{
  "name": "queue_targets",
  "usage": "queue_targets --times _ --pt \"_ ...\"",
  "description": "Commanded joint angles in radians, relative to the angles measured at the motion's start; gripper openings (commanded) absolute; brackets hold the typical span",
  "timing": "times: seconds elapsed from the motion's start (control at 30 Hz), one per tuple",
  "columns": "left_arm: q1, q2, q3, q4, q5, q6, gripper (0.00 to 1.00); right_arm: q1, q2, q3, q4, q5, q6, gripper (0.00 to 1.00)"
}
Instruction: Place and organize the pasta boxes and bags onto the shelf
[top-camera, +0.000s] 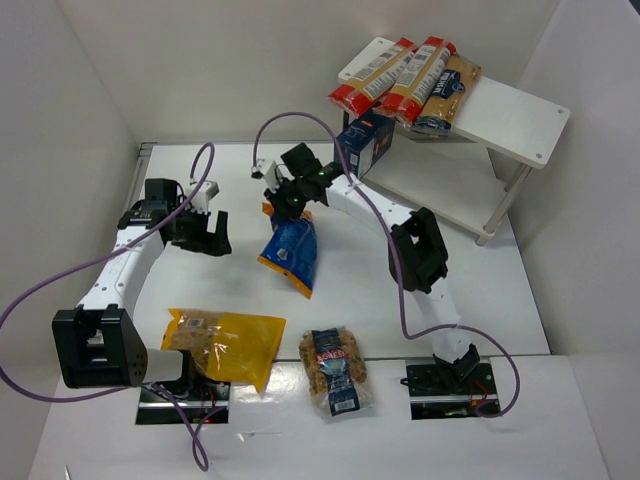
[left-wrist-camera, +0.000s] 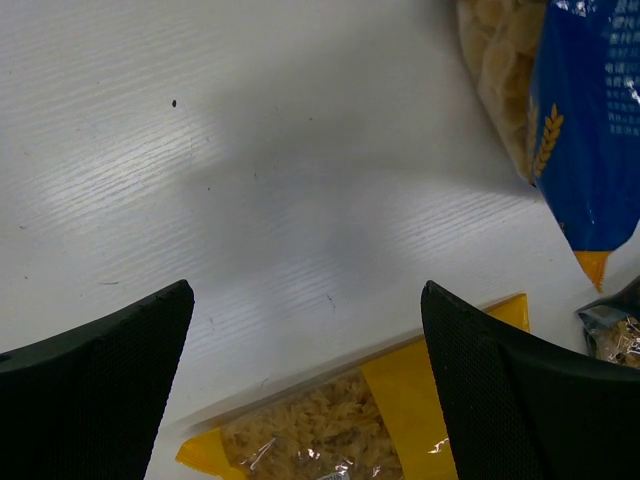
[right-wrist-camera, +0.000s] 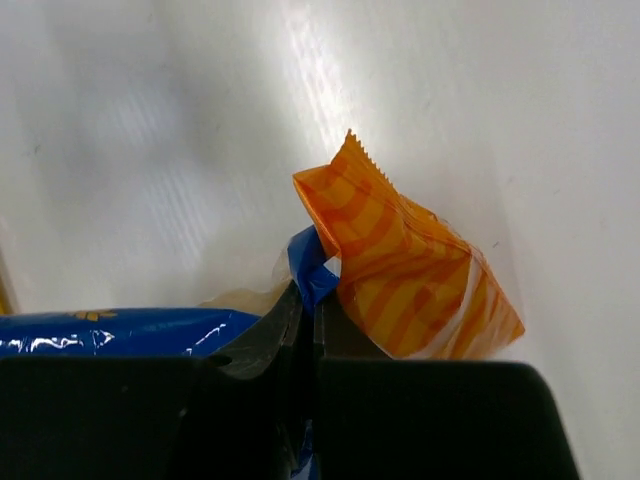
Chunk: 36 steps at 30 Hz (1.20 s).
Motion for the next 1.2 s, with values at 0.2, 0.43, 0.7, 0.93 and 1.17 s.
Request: queue_targets --times 0.2,0.43,0.7,0.93,1.17 --pt "0.0 -0.05 0.008 0.026 0.061 -0.03 1.0 0.003 0.08 0.457 -0.183 -0.073 0.158 0.8" --pt "0.0 -0.078 -0.035 0.122 0.111 -0.13 1.0 0.003 -0.278 0.025 -0.036 0.026 0.211 0.93" --pt "-0.078 0.162 -0.034 0.257 0.161 -0.245 1.0 -0.024 -0.628 -0.416 0.07 0.108 0.093 0.99" --pt "-0.173 0.264 -0.021 0.458 0.122 -0.42 1.0 -0.204 -0.736 -0.552 0.078 -0.024 0.069 0.99" --pt "-0.172 0.496 0.027 0.529 0.201 -0.505 1.0 -0.236 -0.776 -0.595 0.068 -0.059 0.06 0.99"
